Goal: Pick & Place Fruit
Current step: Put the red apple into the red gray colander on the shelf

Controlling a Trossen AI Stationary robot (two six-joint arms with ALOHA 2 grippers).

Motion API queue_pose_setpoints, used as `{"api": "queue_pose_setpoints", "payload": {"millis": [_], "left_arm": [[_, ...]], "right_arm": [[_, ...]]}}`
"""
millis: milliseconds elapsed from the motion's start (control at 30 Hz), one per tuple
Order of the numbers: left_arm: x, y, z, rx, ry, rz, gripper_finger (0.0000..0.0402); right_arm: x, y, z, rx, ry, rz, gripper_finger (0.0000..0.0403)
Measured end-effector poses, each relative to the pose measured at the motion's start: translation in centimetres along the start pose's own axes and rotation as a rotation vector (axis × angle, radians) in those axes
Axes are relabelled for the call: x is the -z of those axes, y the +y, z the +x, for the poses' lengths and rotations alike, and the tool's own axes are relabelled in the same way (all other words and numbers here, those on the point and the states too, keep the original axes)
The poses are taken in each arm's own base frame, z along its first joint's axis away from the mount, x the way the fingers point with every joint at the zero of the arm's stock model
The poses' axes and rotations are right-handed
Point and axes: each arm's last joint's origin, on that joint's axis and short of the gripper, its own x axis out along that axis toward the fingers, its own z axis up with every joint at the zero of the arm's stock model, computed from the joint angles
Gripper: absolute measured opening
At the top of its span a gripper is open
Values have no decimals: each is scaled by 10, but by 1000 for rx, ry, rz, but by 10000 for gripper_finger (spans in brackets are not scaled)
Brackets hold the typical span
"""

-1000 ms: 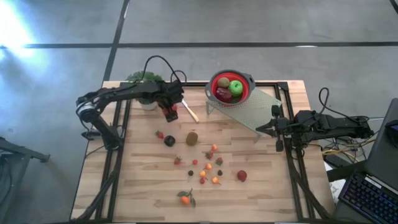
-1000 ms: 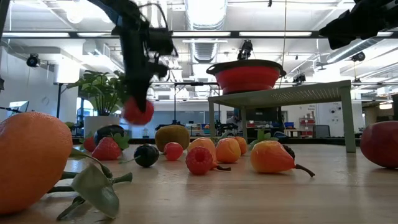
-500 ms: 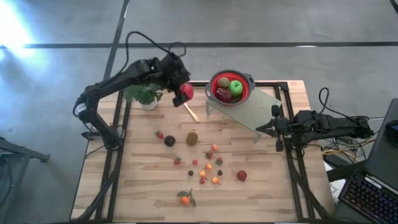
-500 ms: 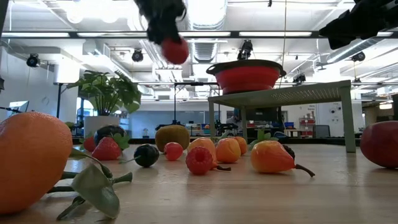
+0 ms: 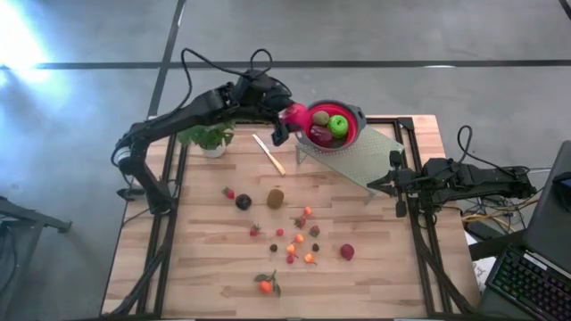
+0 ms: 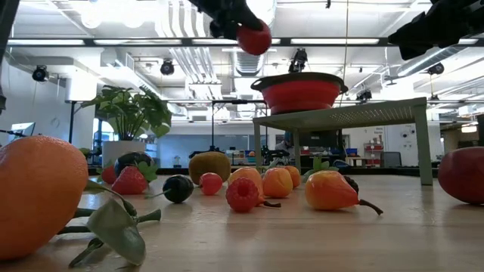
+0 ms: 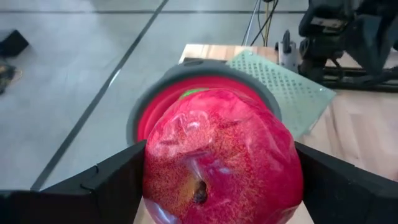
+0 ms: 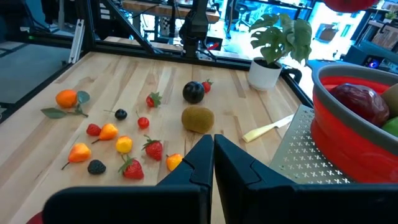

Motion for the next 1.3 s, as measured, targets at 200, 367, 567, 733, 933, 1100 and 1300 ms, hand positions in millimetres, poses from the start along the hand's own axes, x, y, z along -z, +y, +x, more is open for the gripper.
{"api": "queue_pose_setpoints", "payload": {"millis": [200, 367, 567, 733, 933, 1100, 1300], "left_arm": [[2, 2, 22, -8, -33, 37, 360], [3, 4, 40, -16, -71, 54, 360], [7, 5, 57, -26, -76, 51, 360], [12, 5, 68, -27, -69, 105, 360], [18, 5, 79, -23, -55, 108, 360], [21, 5, 84, -21, -42, 115, 360], [21, 5, 84, -24, -41, 126, 360]], "right_arm": [[0, 0, 0, 0, 0, 2, 8], [0, 0, 0, 0, 0, 2, 8], [0, 0, 0, 0, 0, 0, 8], [0, 0, 0, 0, 0, 0, 8], [0, 0, 0, 0, 0, 2, 8], [0, 0, 0, -1, 0, 2, 8], [0, 0, 0, -1, 0, 0, 8]]}}
